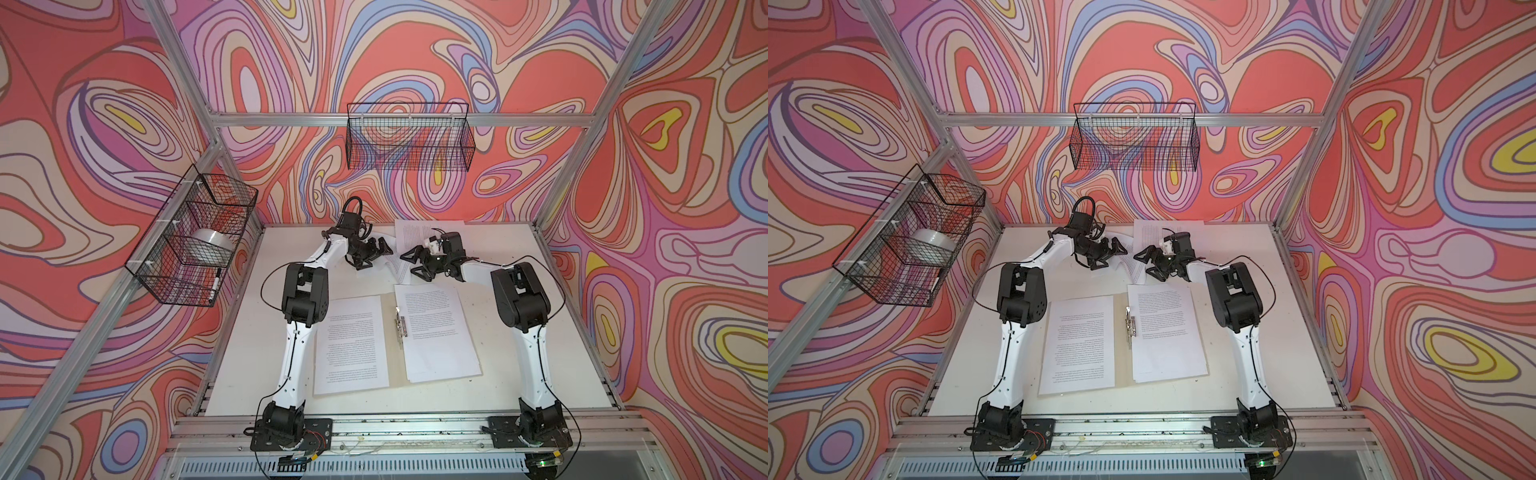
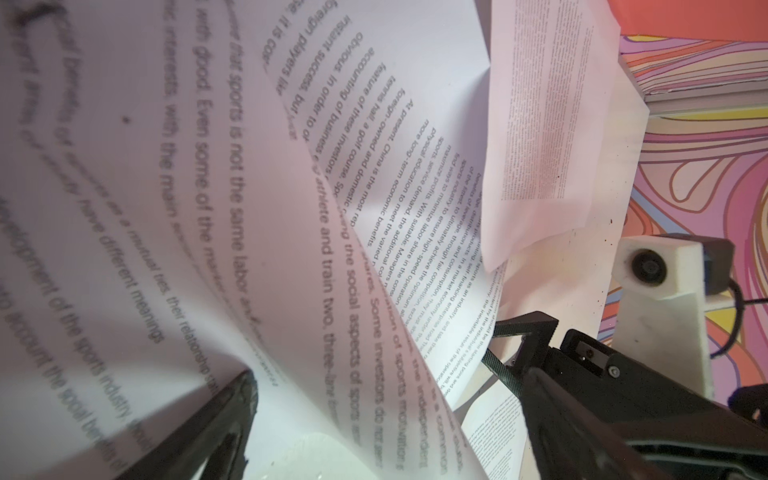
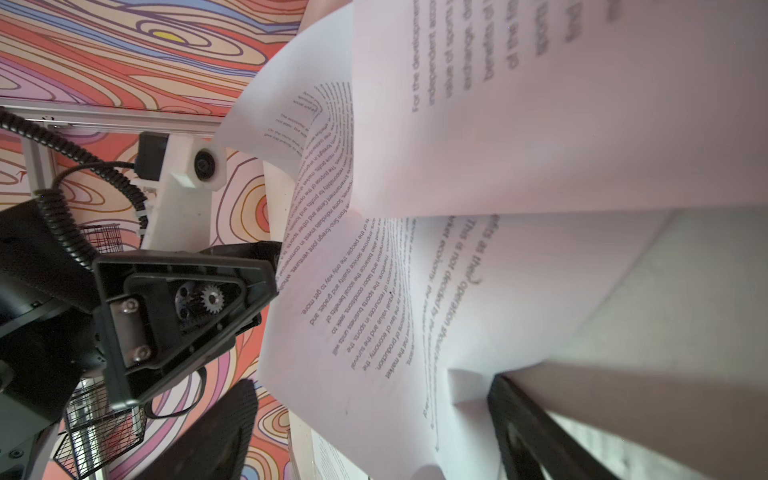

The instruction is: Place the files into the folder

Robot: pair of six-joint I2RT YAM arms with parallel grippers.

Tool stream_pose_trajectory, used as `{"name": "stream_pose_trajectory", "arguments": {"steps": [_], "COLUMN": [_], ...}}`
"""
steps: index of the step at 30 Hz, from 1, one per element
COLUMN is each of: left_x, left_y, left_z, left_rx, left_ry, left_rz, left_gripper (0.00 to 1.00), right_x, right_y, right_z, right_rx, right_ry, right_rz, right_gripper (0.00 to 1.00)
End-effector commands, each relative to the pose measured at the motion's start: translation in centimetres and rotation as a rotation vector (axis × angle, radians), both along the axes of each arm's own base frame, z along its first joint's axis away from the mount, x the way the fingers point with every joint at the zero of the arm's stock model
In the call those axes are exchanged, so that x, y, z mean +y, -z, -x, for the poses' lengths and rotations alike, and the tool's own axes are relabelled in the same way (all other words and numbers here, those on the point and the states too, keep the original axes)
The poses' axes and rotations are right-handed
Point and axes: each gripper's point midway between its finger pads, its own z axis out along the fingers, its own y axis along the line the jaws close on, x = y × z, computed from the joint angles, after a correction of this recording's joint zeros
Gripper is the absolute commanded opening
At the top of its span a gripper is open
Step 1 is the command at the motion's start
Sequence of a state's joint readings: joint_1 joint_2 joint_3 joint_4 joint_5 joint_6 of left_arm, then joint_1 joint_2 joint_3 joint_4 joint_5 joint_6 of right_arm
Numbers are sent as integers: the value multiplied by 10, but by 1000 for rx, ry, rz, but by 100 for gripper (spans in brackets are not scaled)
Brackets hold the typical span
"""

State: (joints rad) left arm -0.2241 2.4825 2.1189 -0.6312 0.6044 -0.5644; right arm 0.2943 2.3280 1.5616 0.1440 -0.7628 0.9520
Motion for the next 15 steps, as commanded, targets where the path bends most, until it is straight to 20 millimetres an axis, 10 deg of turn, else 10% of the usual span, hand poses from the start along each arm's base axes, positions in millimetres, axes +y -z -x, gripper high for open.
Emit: {"name": "stream_pose_trajectory", "arguments": {"steps": [1,15], "left_x": [29,54], "left_y": [78,83], "left_z": [49,50], "left_rx": [273,306], "left_ry": [-34,-103], "left_rz": [-119,-71], "left_gripper": [100,100], "right_x": [0,30], "right_y": [-11,-16], "right_z": [6,-17], "right_rx": [-6,-140], "right_ry": [7,-96], "right_rz": [-3,-75], "right_gripper": [91,83]}}
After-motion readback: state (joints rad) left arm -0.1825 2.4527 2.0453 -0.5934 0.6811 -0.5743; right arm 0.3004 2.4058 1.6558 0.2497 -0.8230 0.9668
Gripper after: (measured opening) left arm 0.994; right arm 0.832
